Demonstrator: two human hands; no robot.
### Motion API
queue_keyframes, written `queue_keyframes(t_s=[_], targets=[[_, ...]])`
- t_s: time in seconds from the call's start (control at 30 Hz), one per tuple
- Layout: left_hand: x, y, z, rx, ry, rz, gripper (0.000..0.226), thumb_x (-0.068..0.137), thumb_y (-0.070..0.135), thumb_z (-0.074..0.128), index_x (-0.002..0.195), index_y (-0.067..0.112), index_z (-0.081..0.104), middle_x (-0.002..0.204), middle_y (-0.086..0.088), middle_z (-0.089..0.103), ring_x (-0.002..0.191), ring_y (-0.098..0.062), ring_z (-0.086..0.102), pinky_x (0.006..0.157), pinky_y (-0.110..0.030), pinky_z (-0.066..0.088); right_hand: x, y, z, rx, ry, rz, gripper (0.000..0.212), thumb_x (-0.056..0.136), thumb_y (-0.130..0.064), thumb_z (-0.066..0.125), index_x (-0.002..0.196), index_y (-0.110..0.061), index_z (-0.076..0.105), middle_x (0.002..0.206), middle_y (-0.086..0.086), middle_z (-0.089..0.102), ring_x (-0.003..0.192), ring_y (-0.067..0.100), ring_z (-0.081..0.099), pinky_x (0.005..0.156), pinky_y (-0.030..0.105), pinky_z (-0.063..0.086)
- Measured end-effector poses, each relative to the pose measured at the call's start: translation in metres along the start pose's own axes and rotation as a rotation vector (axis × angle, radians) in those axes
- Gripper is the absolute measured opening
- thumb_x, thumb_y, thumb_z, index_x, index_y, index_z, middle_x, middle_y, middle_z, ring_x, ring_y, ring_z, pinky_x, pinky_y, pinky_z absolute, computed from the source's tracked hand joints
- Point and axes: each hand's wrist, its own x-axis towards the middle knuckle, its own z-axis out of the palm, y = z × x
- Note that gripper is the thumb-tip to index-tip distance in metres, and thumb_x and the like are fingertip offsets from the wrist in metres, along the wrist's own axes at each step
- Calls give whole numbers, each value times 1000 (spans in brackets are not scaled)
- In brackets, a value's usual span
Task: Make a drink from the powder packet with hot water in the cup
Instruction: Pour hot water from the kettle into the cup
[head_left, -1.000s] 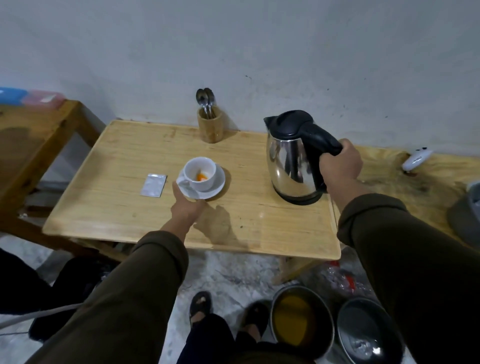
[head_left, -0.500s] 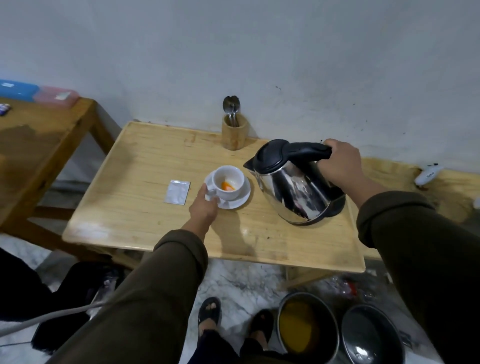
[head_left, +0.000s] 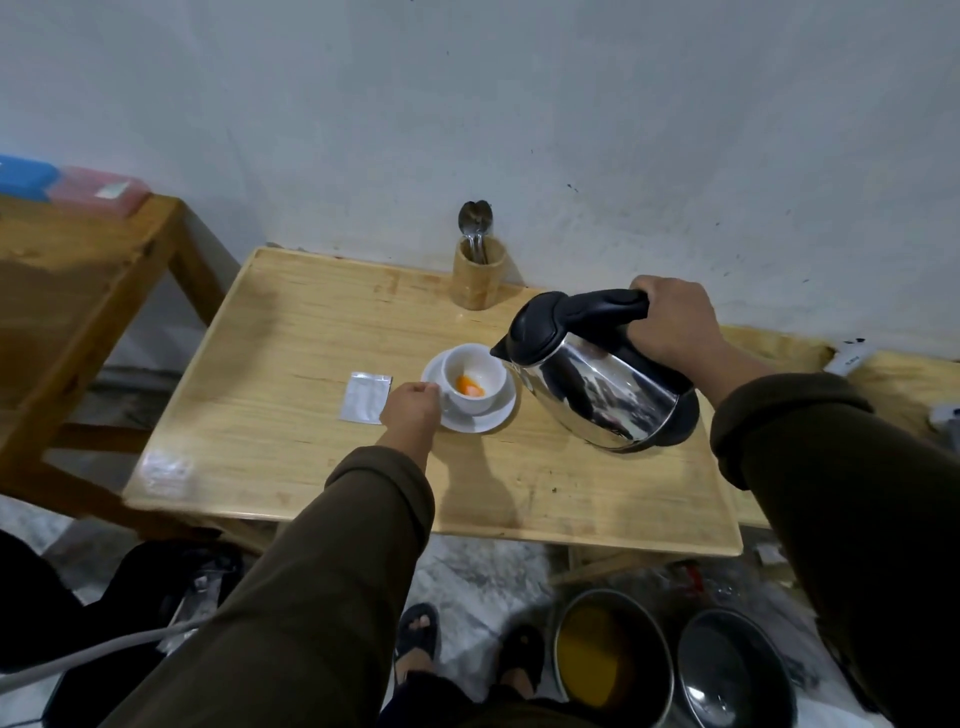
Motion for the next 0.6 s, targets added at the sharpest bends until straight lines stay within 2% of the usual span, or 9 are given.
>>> queue_keyframes(t_s=[0.1,0.17,0.23,0.4,0.53,0.6], targets=[[4,2,-1,-19,-17,-31,36,93,29,52,124,13,61,127,-14,62,116,-34,60,95,-41,52,2,-5,-1,-9,-12,-4,13,75,0,54,78,-11,47,73,8,48,73,28,45,51,27,28],[6,2,-2,-23,-32,-41,36,93,29,53,123,12,62,125,-16,64,114,-35,61,97,-42,52,2,-8,-3,-12,-21,-7,13,76,0,54,79,-11,47,76,9,50,75,28,45,61,29,32],[8,2,-2,-33,-41,-47,35,92,29,53,122,12,62,123,-17,64,113,-36,62,97,-43,53,2,-9,-4,-28,-23,-10,13,76,0,54,80,-11,47,78,10,51,76,27,45,65,29,33],[11,0,-3,-25,-60,-52,36,91,31,53,121,12,62,121,-17,65,113,-36,62,99,-45,52,3,-11,-6,-49,-15,-10,14,77,-1,55,81,-12,47,79,9,50,77,27,44,66,29,33],[14,2,-3,2,-56,-61,36,92,32,54,121,13,63,120,-15,66,112,-35,63,100,-44,52,4,-12,-7,-55,-13,-27,14,77,-1,54,80,-12,47,78,10,51,76,27,45,55,25,29],[14,2,-2,21,-52,-55,37,92,32,53,121,13,63,120,-15,66,111,-34,63,100,-43,51,4,-12,-8,-56,-13,-30,14,77,-1,54,80,-12,47,78,9,51,76,27,44,58,27,30]])
